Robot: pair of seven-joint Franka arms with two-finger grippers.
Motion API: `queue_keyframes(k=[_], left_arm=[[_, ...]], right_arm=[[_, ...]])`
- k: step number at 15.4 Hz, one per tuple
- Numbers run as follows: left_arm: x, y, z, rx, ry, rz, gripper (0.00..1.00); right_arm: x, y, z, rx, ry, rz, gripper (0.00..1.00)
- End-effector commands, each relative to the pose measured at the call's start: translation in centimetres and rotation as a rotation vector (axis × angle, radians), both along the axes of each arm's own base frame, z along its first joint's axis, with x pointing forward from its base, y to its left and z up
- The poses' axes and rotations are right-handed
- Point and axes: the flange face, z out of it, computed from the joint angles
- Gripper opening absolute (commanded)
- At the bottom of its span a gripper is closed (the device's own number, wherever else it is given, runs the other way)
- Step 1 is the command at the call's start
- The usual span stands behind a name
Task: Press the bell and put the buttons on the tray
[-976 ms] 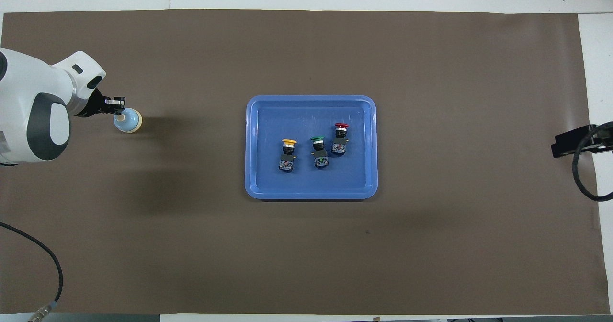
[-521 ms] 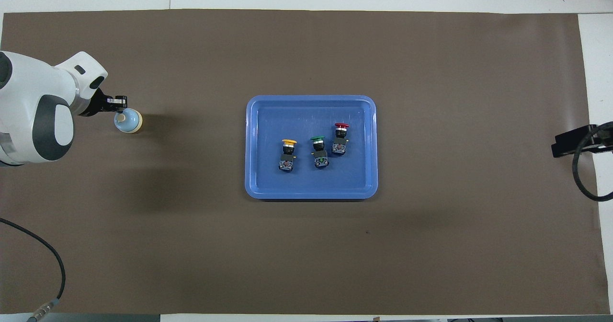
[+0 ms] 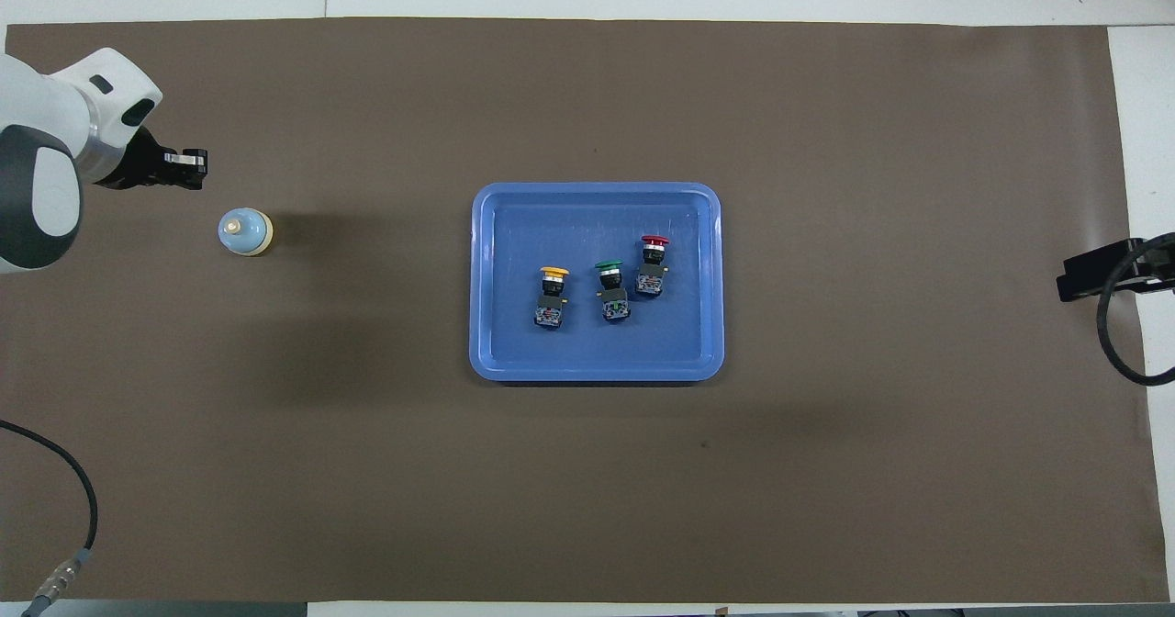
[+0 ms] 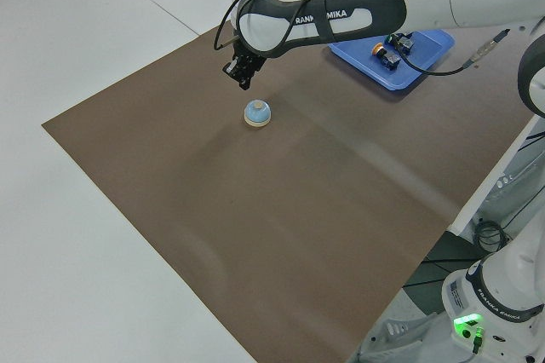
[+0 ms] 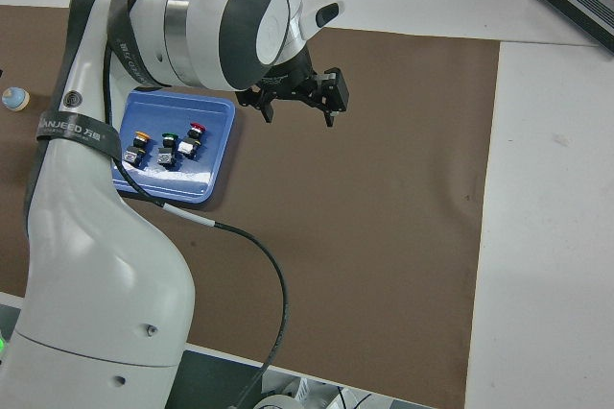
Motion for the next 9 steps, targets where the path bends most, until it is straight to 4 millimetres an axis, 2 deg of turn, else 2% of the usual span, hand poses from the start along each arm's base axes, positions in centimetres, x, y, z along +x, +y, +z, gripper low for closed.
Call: queue_keyframes(k=[1,2,4,5,6,9], left_arm=[[-1.0,0.4,5.5,0.026,-0.038,0.007,0.0],[-1.4,0.3,7.3,0.027,-0.061,0.013,0.21],[-3.5,0.2,10.9,0.03,-0.055,0.015,0.55],[-4.9,0.3,12.9,0.034,-0.044,0.018,0.91],[-6.2,0.6,14.2,0.037,-0.031,0.02,1.0],[-8.5,0.8,17.3,0.043,-0.02,0.029,1.0]], right_arm=[[-0.4,-0.3,0.0,-0.01,0.002,0.015,1.0],[-0.4,-0.3,0.0,-0.01,0.002,0.015,1.0],[-0.4,-0.4,0.0,-0.01,0.002,0.014,1.0],[-0.4,-0.3,0.0,-0.01,0.002,0.015,1.0],[-0.4,-0.3,0.0,-0.01,0.002,0.015,1.0],[-0.4,-0.3,0.0,-0.01,0.002,0.015,1.0]])
